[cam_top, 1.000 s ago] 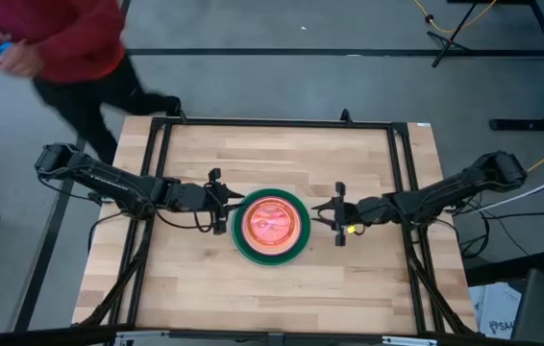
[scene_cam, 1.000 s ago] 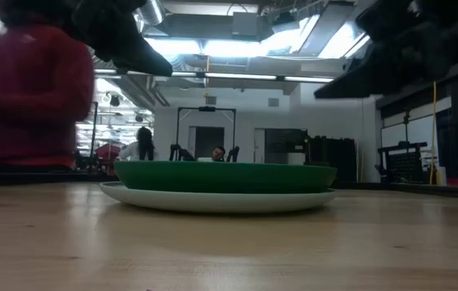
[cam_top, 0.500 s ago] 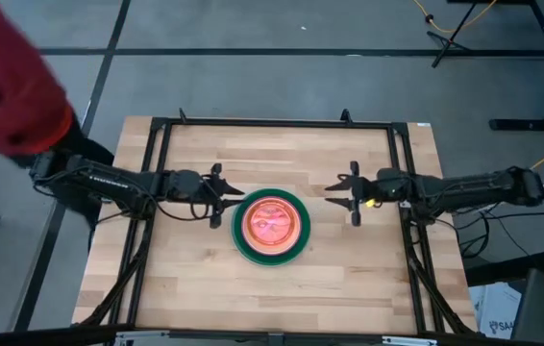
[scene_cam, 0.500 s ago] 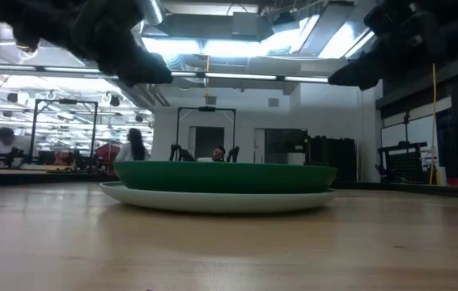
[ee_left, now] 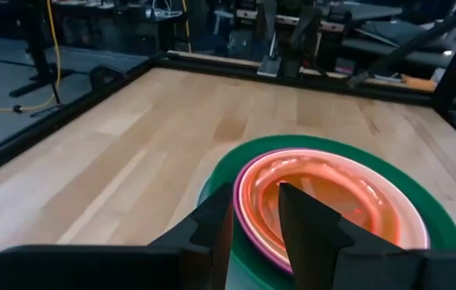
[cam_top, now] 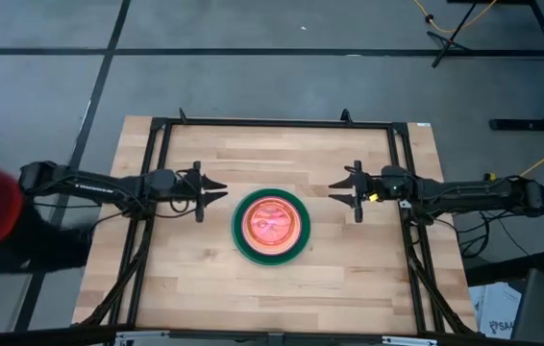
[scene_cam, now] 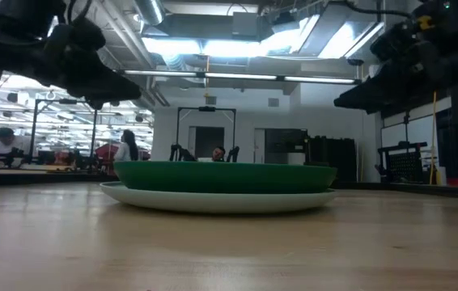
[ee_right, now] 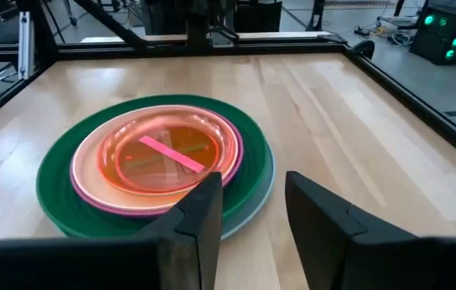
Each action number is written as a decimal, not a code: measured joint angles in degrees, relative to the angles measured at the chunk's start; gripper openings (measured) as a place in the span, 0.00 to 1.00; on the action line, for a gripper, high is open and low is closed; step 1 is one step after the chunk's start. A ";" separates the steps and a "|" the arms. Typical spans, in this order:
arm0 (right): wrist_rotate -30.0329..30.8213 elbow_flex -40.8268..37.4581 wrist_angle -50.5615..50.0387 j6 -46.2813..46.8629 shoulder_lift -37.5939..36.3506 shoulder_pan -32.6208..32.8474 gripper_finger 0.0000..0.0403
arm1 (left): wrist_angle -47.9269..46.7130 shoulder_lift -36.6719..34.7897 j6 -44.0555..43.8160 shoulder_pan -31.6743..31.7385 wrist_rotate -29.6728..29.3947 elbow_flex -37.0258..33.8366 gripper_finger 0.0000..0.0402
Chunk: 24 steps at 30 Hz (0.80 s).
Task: Stack plastic plates
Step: Return to Home Position
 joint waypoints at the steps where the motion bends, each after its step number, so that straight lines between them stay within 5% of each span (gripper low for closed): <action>1: -0.01 -0.12 0.06 0.00 -0.01 0.02 0.33 | -0.03 -0.98 0.00 -0.01 0.01 -0.49 0.24; 13: -0.04 -4.59 4.54 0.61 -3.42 0.07 0.33 | -0.14 -12.56 -1.23 -0.01 -0.93 -7.76 0.22; 24: -0.04 -10.53 3.67 4.61 -15.49 0.09 0.33 | -8.10 -21.28 -2.13 -0.01 -1.98 -8.58 0.18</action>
